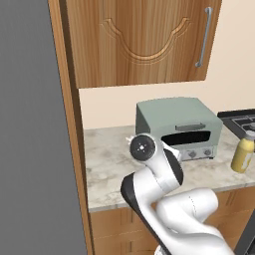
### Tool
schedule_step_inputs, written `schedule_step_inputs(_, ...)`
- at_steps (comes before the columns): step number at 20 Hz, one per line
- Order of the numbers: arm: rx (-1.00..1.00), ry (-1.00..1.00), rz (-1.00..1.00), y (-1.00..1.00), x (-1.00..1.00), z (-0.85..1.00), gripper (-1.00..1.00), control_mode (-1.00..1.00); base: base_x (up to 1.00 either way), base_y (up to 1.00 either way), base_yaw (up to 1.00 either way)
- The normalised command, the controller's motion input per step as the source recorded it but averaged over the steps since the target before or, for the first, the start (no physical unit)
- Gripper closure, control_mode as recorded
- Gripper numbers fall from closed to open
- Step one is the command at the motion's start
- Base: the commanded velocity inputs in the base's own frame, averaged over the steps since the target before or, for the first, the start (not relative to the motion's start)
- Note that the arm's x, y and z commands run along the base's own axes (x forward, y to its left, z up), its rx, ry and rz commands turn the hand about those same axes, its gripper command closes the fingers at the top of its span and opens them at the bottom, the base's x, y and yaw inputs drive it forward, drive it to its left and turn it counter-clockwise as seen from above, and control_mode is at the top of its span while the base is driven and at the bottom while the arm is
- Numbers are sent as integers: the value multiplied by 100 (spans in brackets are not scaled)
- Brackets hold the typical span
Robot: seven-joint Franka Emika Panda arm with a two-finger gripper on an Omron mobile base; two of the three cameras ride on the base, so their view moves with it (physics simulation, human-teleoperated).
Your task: There is a wine glass and glass cup on the dining counter. Place the wine bottle next to the wine glass and the juice bottle next to the glass cup.
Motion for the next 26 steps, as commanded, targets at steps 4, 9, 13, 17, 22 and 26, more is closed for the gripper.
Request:
schedule_step_inputs(4,-1,-3,0,-19,8,-17,-100,-100,0,0,0)
schedule_step_inputs(9,-1,0,0,-4,28,-22,-100,-100,0,0,0)
schedule_step_inputs(13,-1,0,0,-1,29,-18,-100,-100,0,0,0)
schedule_step_inputs(17,-4,0,0,3,27,-22,-100,-100,0,0,0)
schedule_step_inputs(22,-5,0,-1,2,31,-22,-100,-100,0,0,0)
schedule_step_inputs(26,-7,0,-7,13,15,-14,-100,-100,0,0,0)
